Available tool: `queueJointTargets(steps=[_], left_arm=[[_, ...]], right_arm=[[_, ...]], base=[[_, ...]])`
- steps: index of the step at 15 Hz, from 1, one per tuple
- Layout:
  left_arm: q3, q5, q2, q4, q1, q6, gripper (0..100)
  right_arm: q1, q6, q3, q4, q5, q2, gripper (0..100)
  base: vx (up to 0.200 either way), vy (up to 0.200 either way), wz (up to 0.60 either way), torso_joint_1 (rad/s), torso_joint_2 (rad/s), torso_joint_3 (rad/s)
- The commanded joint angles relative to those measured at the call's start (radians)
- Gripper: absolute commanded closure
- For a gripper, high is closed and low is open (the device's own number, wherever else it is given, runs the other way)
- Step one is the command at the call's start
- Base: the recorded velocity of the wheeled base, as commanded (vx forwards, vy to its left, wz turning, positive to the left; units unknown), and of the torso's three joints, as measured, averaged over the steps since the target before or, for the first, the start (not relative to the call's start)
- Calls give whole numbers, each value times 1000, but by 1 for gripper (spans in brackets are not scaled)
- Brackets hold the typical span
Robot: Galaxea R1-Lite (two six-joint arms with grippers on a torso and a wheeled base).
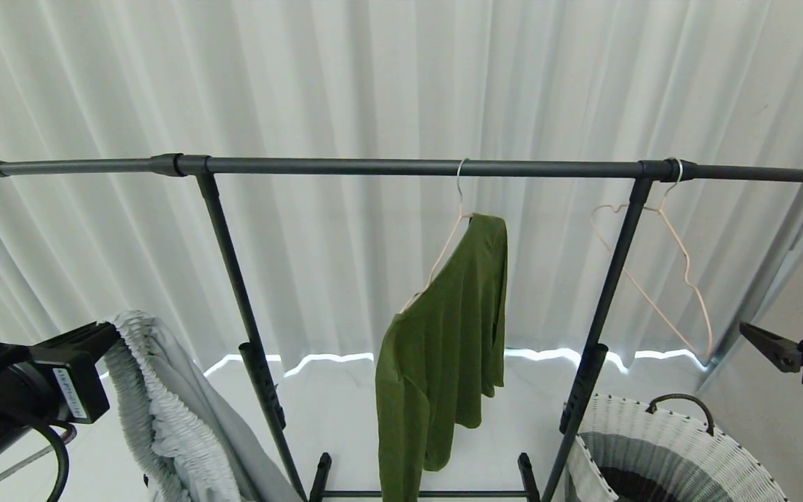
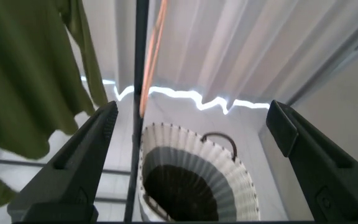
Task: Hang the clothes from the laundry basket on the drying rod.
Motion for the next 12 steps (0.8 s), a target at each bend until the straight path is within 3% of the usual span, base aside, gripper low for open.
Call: queueJointTargets(steps=[1, 3, 9, 11, 12], left_arm=[[2, 0, 3, -2, -1, 1, 100], [9, 0, 1, -2, -1, 3, 100], [11, 2, -19, -2, -1, 28, 100], [11, 2, -20, -2, 1, 32, 100], [9, 2, -26, -2, 4, 32, 100]], right_arm=[[0, 0, 0, 0, 1, 1, 0], [0, 2, 0, 0, 7, 1, 0], [12, 11, -19, 3, 37, 1, 0], [12, 13, -137, 41, 34, 36, 0], [11, 13, -211, 128, 30, 52, 0]], base=[[200, 0, 0, 12, 2, -2], [200, 0, 0, 5, 2, -2], [0, 0, 0, 0, 0, 0], [0, 0, 0, 0, 0, 0], [0, 0, 0, 0, 0, 0]])
